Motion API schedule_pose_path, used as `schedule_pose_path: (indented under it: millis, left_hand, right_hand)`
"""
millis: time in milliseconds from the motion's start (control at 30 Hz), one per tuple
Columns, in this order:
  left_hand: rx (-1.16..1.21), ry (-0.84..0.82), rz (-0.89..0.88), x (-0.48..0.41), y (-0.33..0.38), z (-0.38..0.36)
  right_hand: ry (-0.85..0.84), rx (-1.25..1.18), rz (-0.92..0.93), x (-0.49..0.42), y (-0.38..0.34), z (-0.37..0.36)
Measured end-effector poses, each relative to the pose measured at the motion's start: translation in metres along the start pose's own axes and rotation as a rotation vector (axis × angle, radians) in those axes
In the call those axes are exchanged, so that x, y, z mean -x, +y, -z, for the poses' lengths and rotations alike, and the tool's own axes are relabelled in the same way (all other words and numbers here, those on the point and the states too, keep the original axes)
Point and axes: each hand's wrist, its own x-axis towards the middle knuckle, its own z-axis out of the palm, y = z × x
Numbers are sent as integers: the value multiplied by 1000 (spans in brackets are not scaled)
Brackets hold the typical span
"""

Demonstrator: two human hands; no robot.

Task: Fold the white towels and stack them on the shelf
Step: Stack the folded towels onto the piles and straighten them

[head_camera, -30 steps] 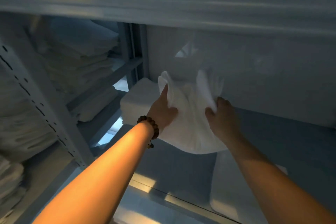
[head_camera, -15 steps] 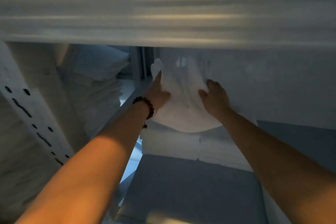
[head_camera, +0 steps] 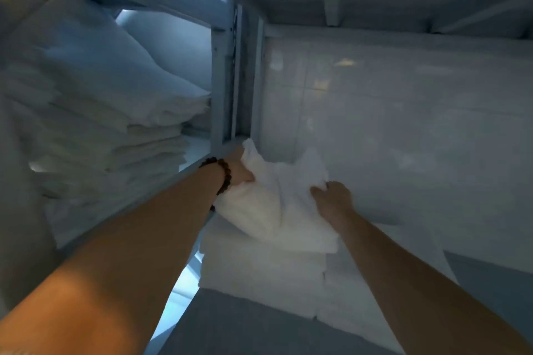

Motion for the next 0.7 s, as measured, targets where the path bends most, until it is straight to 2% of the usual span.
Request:
schedule_pose_path:
  millis: [100, 200, 233, 300, 367, 400, 467, 533, 567, 700]
  left_hand:
    - [-113, -24, 52, -3, -15, -8]
    - [-307, 90, -20, -3, -8, -6]
    - [-374, 138, -58, -4, -2, -6]
    - [-462, 139, -135, -7, 13, -13]
    - [-527, -19, -159, -8, 24, -33]
    - [-572, -94, -150, -9, 24, -46]
    - [-639, -140, -129, -9, 13, -69]
    - [-616, -131, -109, -12, -7, -85]
    - [-597, -120, -113, -14, -16, -91]
    - [-560, -108, -165, -15, -27, -95]
  right_hand:
    - [-108, -120, -160, -8, 16, -4]
    - [-238, -228, -249, -13, 19, 4]
    - [-269, -166, -237, -13, 14, 7]
    - [-216, 176, -111, -19, 4, 7]
    - [-96, 451, 126, -25, -9, 0]
    - [-109, 519, 245, -26, -15, -5]
    - [-273, 656, 373, -24, -21, -21]
    - [-460, 691, 297, -19, -12, -37]
    - [-497, 658, 246, -17, -4, -43]
    - [-443, 597, 161, -10, 9, -50]
